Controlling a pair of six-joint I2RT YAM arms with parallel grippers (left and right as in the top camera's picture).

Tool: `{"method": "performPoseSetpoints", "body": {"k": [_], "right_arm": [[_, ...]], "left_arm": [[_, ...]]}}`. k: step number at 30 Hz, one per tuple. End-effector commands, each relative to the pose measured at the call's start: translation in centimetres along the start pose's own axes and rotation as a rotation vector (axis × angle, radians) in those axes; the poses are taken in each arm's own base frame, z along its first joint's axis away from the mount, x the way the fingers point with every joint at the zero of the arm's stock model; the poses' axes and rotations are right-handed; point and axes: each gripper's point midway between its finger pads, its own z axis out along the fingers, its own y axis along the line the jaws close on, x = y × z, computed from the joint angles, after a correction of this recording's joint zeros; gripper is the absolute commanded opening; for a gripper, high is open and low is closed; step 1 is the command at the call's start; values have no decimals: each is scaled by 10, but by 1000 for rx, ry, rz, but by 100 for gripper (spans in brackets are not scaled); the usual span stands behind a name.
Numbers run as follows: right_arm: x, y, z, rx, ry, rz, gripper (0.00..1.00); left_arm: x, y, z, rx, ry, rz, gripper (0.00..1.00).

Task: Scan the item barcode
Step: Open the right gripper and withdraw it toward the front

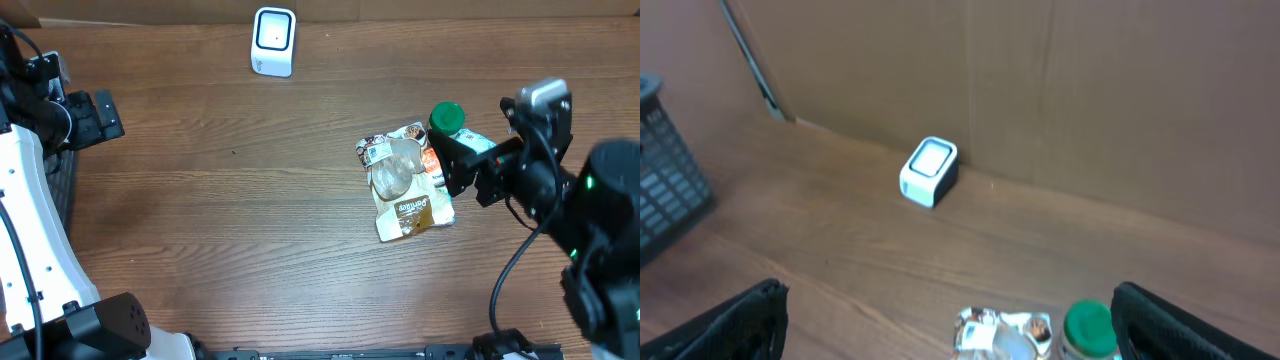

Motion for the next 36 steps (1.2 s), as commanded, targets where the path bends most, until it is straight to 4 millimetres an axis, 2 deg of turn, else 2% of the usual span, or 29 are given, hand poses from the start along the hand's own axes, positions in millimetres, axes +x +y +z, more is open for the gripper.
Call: {"method": "performPoseSetpoints", "body": {"k": [1,7,18,26,30,36], "right_arm": [[23,-5,-6,27,-29,-12,100],[58,-11,-16,62,-96,-22,100],[92,-15,-22,99,-314,-80,100],[133,-11,-28,102,-413,-110,100],[153,-11,-25,103,-434,-116,100],[183,-14,-7,90,-396,-107,100]], "left_arm": [[-3,-3,-4,8,-15,21,100],[-3,-3,-4,8,-15,21,100],[-3,-3,-4,8,-15,21,99],[-3,-3,-4,8,-15,21,100],[-3,-3,-4,8,-15,21,100],[-2,-3,-4,8,-14,21,100]]}}
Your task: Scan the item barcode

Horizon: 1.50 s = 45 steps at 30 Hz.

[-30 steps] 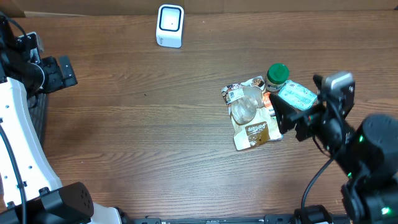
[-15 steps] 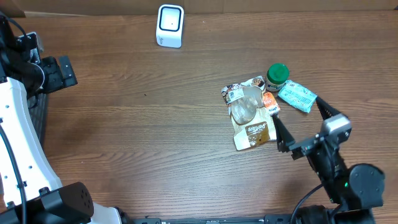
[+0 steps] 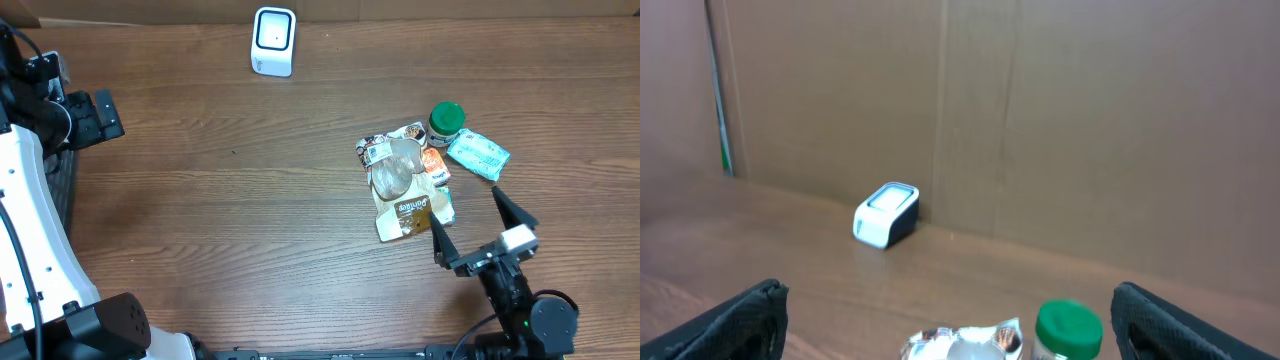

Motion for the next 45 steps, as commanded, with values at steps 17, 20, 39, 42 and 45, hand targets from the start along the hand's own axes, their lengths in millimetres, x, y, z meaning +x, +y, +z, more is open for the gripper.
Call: {"method": "performPoseSetpoints", "body": {"k": [17,20,39,42,45], "right_arm": [[59,3,2,-12,118,32,100],[59,3,2,-12,118,32,100],[59,3,2,-12,118,32,100],[59,3,2,-12,118,32,100],[59,3,2,-12,118,32,100]], "left_arm": [[-2,-3,-4,8,-14,21,99],[-3,-3,-4,8,-15,21,100],[-3,-3,-4,8,-15,21,100],[-3,-3,-4,8,-15,21,99],[-3,-3,-4,8,-15,21,100]]}}
